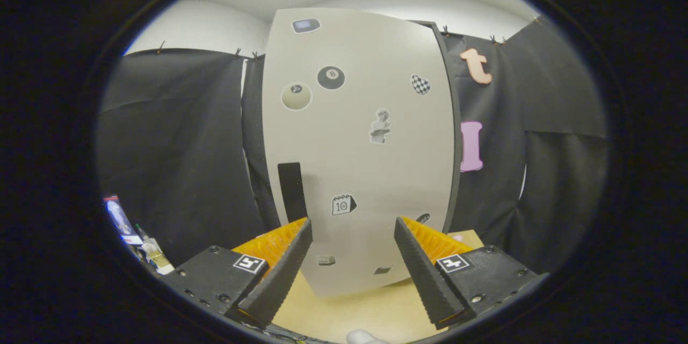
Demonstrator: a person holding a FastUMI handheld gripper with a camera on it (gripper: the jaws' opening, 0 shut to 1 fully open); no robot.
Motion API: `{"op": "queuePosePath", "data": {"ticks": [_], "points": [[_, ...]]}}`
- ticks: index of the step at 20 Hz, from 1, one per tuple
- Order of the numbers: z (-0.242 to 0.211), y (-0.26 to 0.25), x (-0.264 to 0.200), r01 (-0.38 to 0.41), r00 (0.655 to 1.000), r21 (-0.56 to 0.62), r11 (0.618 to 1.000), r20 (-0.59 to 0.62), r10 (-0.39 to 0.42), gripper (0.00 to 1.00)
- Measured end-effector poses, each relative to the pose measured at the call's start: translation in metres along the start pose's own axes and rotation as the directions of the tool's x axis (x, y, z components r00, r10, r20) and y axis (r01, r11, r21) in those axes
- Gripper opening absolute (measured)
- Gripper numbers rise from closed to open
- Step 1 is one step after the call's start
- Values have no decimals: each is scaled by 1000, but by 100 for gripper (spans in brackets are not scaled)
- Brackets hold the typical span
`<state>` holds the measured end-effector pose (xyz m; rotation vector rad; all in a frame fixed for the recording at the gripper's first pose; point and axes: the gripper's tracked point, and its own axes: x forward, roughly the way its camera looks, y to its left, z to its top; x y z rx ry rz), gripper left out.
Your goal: Open the shoe cabinet door, grab the shoes and put them into the shoe cabinet, then close the shoe cabinet door.
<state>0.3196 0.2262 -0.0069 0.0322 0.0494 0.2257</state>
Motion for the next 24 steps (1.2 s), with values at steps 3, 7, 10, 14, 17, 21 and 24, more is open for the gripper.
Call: {"op": "queuePosePath", "data": {"ticks": [3,7,10,14,17,21,24], "points": [[7,3,-16,11,1000,8,1000,1,-11,100],[20,-4,-47,66,998,7,998,12,-66,100],[29,-11,-75,123,992,2,992,18,-123,100],[40,-13,-112,164,985,-27,986,53,-163,100],[41,-11,-136,178,982,-26,984,66,-176,100],[42,-11,-164,209,975,-5,978,80,-208,100],[43,-14,-181,237,968,-4,972,92,-236,100]]}}
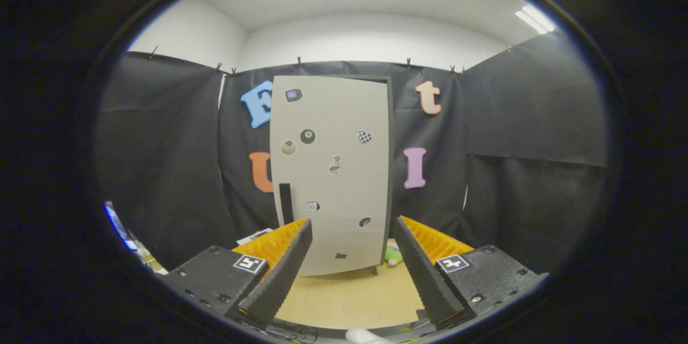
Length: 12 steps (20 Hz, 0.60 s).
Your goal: Open the shoe cabinet door, grab the shoes and put them into the shoe cabinet, then close the shoe cabinet door.
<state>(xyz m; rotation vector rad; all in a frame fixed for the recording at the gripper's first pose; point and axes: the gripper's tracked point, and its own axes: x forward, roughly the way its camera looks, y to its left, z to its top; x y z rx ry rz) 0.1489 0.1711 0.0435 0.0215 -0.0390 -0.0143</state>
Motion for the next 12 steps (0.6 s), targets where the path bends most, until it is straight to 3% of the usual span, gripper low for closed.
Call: {"op": "queuePosePath", "data": {"ticks": [12], "points": [[-8,-15,-13,53,998,3,999,-12,-53,100]]}}
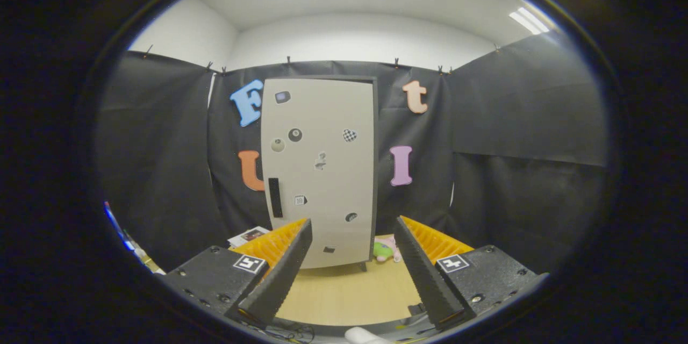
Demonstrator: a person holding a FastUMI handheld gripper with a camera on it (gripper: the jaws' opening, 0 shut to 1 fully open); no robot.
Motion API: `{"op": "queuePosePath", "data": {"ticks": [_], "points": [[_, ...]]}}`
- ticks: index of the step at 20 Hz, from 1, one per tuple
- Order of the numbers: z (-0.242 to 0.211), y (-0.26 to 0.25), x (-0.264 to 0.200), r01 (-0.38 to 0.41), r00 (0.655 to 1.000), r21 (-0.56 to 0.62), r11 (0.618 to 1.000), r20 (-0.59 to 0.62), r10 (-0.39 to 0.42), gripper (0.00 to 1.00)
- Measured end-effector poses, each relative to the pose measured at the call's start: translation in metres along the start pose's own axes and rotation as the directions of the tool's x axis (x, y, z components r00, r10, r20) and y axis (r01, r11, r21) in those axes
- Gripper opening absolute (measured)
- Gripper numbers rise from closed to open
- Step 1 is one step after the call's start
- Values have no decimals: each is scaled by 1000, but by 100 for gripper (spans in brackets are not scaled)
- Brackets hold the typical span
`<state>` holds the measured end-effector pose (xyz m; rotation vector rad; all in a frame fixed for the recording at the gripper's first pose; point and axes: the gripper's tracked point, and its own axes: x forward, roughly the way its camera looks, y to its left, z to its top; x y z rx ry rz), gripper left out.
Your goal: Open the shoe cabinet door, grab the shoes and put them into the shoe cabinet, then close the shoe cabinet door.
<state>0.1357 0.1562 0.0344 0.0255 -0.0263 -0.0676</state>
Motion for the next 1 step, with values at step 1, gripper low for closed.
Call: {"op": "queuePosePath", "data": {"ticks": [1], "points": [[0,0,0,1,1000,-1,1000,2,-1,100]]}}
